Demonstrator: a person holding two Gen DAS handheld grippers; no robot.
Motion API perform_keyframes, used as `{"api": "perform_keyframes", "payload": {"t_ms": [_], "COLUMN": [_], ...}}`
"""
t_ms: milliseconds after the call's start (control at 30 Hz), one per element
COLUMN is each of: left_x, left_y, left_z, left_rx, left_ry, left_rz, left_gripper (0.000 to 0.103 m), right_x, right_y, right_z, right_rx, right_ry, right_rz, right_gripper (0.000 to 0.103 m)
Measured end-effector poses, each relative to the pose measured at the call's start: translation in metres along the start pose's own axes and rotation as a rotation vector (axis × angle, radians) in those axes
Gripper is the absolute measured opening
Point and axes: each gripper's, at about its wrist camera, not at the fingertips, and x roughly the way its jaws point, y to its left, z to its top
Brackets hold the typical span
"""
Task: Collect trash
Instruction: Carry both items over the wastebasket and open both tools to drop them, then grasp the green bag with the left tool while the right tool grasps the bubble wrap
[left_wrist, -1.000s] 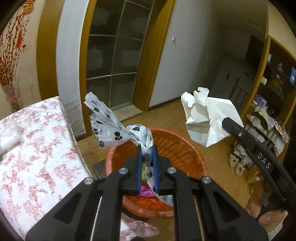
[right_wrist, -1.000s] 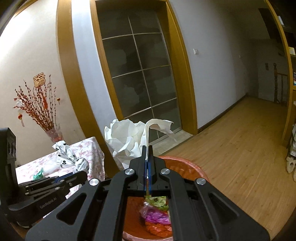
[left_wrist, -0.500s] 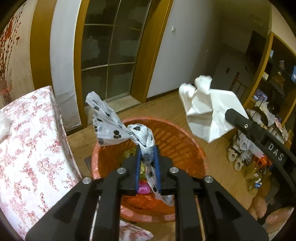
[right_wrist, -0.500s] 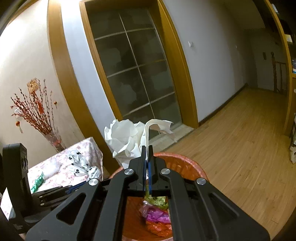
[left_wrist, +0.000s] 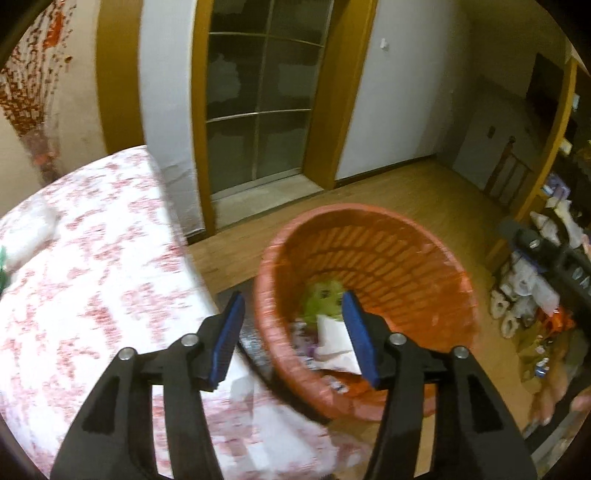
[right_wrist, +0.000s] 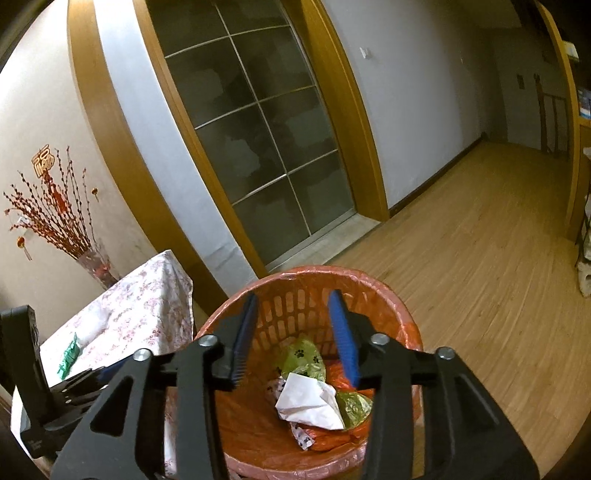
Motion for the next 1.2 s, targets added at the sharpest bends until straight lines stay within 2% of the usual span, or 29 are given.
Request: {"api": "perform_keyframes", "payload": {"t_ms": [200, 333, 467, 633, 800, 967, 1133, 1167, 1200], "left_x": [-0.011, -0.021, -0.035, -0.057, -0.069, -0.065, -0.052, -0.049, -0.047], "left_y": [0.039, 0.074, 0.123, 0.213, 0.291, 0.340, 0.365, 0.367, 0.372], "left_z": [-0.011, -0.015, -0.020, -0.021, -0.019, -0.014, -0.014, -0.014, -0.015], "left_rx": [-0.021, -0.047, -0.084, -0.194, -0.310, -0.371, -0.366, -0.364, -0.376], "left_ry": [0.000, -0.002, -0.010, -0.026, -0.025, -0.006, 0.051, 0.060, 0.069], "left_rz": [0.106, 0.185, 0.290, 0.453, 0.553, 0.588, 0.557, 0.546, 0.509], "left_gripper": [0.060, 0.061, 0.062, 0.062, 0.062, 0.062, 0.061, 0.055, 0.044], "right_x": [0.000, 0.000, 0.001, 0.006, 0.020, 0.034, 0.046, 0.047, 0.049], "right_y": [0.017, 0.032, 0.048, 0.071, 0.098, 0.126, 0.161, 0.166, 0.175], "right_z": [-0.004, -0.006, -0.006, -0.009, -0.015, -0.020, -0.028, -0.030, -0.031], "right_rx": [-0.055, -0.093, -0.125, -0.159, -0.170, -0.197, -0.245, -0.255, -0.270], "right_ry": [-0.010, -0.023, -0.029, -0.026, 0.016, 0.064, 0.106, 0.110, 0.115], "right_rz": [-0.011, -0.027, -0.021, 0.001, 0.058, 0.097, 0.144, 0.151, 0.162], "right_gripper": [0.062, 0.075, 0.079, 0.081, 0.081, 0.081, 0.081, 0.081, 0.081]}}
